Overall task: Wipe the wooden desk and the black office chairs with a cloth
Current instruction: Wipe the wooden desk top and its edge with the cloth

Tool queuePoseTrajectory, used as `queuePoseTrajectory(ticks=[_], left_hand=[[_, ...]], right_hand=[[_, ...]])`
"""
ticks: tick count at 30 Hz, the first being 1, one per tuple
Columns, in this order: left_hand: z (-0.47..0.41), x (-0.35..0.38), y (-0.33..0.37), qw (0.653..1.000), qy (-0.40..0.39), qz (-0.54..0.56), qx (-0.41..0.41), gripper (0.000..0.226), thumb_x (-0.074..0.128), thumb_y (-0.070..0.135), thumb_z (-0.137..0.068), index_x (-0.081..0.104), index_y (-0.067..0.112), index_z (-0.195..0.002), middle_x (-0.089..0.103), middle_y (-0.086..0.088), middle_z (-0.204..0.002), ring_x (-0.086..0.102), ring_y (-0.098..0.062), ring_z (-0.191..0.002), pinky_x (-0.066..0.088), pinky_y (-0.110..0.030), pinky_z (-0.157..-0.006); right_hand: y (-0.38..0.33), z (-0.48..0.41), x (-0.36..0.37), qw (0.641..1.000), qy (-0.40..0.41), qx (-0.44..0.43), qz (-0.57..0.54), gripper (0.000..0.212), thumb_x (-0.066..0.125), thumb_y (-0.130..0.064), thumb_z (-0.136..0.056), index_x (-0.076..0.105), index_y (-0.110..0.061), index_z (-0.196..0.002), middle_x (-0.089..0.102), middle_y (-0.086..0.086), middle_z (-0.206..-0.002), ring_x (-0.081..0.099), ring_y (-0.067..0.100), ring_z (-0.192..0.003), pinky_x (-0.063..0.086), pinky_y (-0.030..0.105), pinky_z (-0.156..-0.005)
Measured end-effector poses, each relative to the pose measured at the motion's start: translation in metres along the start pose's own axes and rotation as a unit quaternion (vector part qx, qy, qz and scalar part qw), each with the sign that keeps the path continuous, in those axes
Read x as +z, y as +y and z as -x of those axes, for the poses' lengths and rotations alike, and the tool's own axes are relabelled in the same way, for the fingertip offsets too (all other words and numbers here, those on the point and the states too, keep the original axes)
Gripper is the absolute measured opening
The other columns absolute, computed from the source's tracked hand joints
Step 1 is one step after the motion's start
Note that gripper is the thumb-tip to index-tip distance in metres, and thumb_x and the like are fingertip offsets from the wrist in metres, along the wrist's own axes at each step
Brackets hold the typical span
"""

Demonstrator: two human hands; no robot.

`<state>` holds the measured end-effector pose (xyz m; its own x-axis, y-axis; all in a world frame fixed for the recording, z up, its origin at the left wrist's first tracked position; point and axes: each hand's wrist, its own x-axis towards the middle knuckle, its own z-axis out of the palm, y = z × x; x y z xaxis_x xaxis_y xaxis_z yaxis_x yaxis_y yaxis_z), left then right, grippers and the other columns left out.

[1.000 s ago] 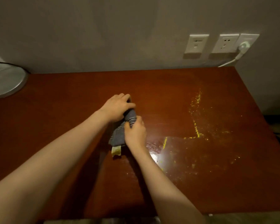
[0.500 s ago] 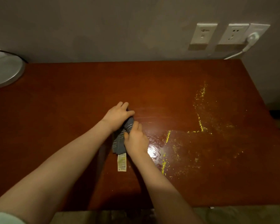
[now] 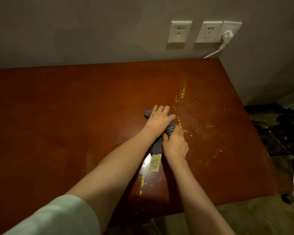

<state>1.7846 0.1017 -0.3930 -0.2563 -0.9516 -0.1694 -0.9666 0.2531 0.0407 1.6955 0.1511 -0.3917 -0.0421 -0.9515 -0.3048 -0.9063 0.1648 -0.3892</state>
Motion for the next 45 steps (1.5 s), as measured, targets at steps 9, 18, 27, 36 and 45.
queuePoseTrajectory(ticks=[9,18,27,36,45], left_hand=[[0.045,-0.029,-0.04,1.0,-0.007,-0.001,-0.01,0.038,0.047,0.015,-0.094,0.044,0.021,-0.131,0.036,-0.014,-0.133,0.031,-0.034,-0.13,0.01,-0.047,-0.114],[0.167,-0.039,-0.127,0.996,-0.046,-0.071,-0.011,0.033,0.046,0.019,-0.095,0.044,0.022,-0.128,0.04,-0.012,-0.124,0.041,-0.032,-0.115,0.027,-0.041,-0.104],[0.259,-0.002,-0.165,0.986,-0.134,-0.095,-0.009,0.036,0.044,0.02,-0.097,0.041,0.023,-0.132,0.037,-0.012,-0.128,0.04,-0.03,-0.115,0.034,-0.037,-0.096],[0.27,0.008,-0.172,0.985,-0.165,-0.057,-0.01,0.044,0.053,0.015,-0.093,0.039,0.024,-0.133,0.032,-0.013,-0.133,0.033,-0.031,-0.12,0.041,-0.038,-0.093],[0.237,0.022,-0.111,0.995,-0.069,0.012,-0.066,0.039,0.057,0.011,-0.089,0.045,0.017,-0.126,0.035,-0.015,-0.13,0.031,-0.034,-0.121,0.042,-0.042,-0.093]], right_hand=[[-0.04,0.024,-0.004,0.995,-0.023,-0.049,-0.088,0.036,0.054,-0.02,-0.093,0.042,-0.008,-0.125,0.053,0.014,-0.123,0.054,0.035,-0.111,0.041,0.039,-0.085],[-0.129,0.118,0.054,0.975,-0.103,-0.082,-0.181,0.038,0.054,-0.024,-0.093,0.042,-0.005,-0.123,0.057,0.018,-0.119,0.054,0.035,-0.109,0.039,0.035,-0.076],[-0.161,0.196,0.128,0.972,-0.162,-0.095,-0.141,0.045,0.052,-0.024,-0.095,0.034,-0.005,-0.132,0.054,0.016,-0.124,0.056,0.035,-0.11,0.045,0.037,-0.082],[-0.149,0.204,0.136,0.978,-0.127,-0.16,-0.052,0.043,0.051,-0.022,-0.095,0.034,-0.007,-0.132,0.051,0.015,-0.126,0.058,0.037,-0.106,0.047,0.04,-0.081],[-0.088,0.172,0.101,0.982,-0.091,-0.159,-0.036,0.038,0.054,-0.024,-0.093,0.043,-0.008,-0.126,0.056,0.013,-0.119,0.057,0.035,-0.106,0.045,0.042,-0.084]])
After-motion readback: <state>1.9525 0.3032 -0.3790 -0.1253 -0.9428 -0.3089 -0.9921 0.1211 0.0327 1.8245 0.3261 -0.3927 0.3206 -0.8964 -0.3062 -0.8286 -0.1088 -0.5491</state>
